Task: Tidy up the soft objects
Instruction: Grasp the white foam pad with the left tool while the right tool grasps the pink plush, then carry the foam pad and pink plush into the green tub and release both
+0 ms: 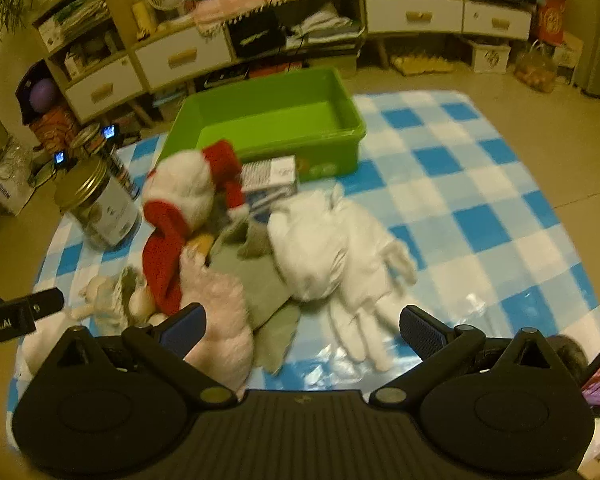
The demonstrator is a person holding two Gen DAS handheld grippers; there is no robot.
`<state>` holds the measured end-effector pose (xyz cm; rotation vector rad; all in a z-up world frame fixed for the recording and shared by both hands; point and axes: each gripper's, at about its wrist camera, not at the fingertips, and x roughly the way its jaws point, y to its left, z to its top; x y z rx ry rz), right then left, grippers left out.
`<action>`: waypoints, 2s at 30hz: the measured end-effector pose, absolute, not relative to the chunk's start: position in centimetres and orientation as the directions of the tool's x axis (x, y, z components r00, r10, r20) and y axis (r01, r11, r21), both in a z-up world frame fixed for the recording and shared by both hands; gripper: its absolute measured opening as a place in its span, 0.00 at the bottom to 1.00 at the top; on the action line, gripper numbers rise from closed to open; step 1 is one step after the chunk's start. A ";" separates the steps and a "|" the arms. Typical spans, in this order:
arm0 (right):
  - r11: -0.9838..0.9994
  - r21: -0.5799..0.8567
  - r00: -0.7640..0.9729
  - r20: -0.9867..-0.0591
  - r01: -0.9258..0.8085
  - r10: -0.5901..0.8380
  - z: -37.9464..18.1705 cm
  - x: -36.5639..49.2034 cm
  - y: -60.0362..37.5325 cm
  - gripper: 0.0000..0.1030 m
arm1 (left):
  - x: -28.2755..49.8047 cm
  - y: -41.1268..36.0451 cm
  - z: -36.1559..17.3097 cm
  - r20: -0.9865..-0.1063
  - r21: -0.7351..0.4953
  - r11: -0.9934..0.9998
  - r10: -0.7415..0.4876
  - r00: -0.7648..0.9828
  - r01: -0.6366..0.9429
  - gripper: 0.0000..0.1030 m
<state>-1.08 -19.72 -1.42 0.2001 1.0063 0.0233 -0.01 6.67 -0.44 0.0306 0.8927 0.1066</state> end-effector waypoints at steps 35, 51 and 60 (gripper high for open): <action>0.897 0.421 0.455 -0.830 0.132 0.323 -6.6 -1.2 -15.9 0.27 | 0.6 17.3 -7.2 -0.829 0.039 0.998 0.005 0.559 0.050 0.77; 0.881 0.459 0.448 -0.815 0.115 0.366 -5.8 -1.6 -17.0 0.17 | 0.3 17.1 -5.2 -0.790 -0.024 0.999 -0.036 0.612 0.029 0.75; 0.860 0.496 0.499 -0.779 0.121 0.379 -3.7 -1.6 -18.7 0.16 | 0.3 16.2 -3.5 -0.757 -0.069 0.997 -0.074 0.650 0.033 0.75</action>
